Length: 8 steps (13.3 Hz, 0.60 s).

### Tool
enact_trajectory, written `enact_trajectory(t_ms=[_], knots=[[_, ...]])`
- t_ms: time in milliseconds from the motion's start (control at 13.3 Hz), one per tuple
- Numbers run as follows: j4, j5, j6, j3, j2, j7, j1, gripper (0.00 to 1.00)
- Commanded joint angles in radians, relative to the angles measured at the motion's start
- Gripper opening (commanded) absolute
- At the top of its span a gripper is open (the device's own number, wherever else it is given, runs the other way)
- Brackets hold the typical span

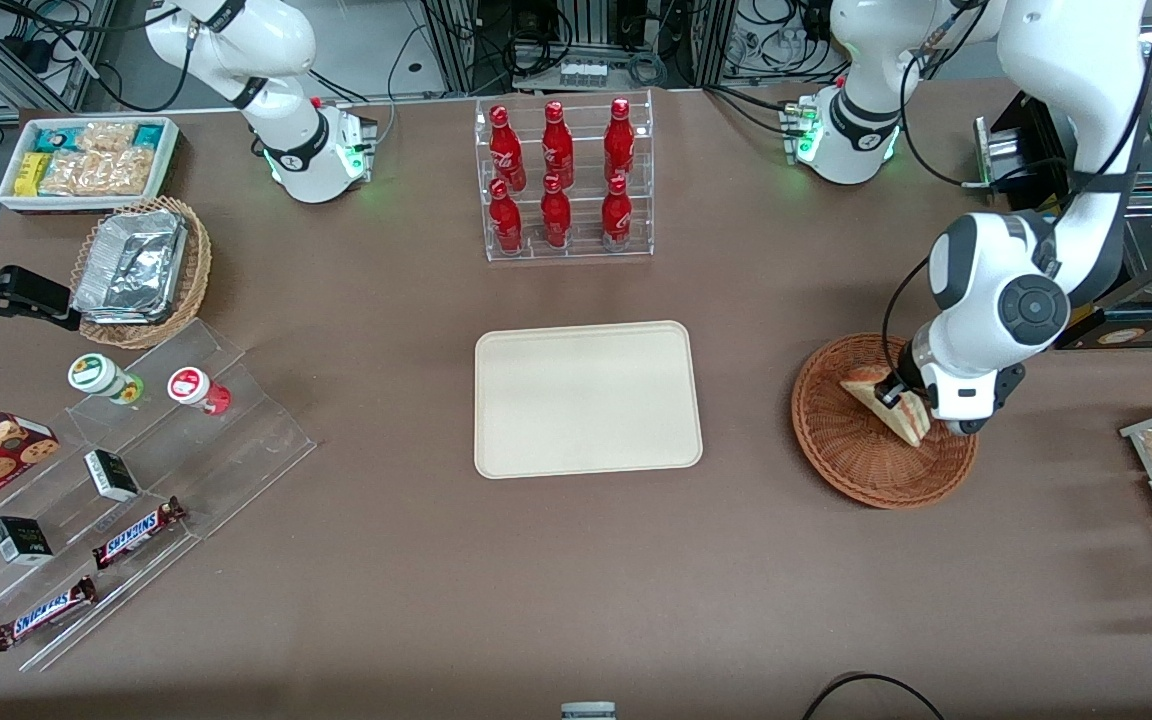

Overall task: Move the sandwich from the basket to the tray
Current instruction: 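Lower the left gripper and close it on the sandwich's wrapped edge, then lift the sandwich and carry it with the left gripper to the beige tray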

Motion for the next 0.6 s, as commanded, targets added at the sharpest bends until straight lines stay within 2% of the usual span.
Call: enact_trajectory(t_ms=[0, 301, 527], knots=[[0.097, 0.013, -0.151, -0.003, -0.024, -0.002, -0.034, 0.0], [0.225, 0.011, -0.307, -0.045, -0.022, -0.003, -0.077, 0.0], [0.269, 0.011, -0.319, -0.086, -0.013, -0.002, -0.105, 0.0]])
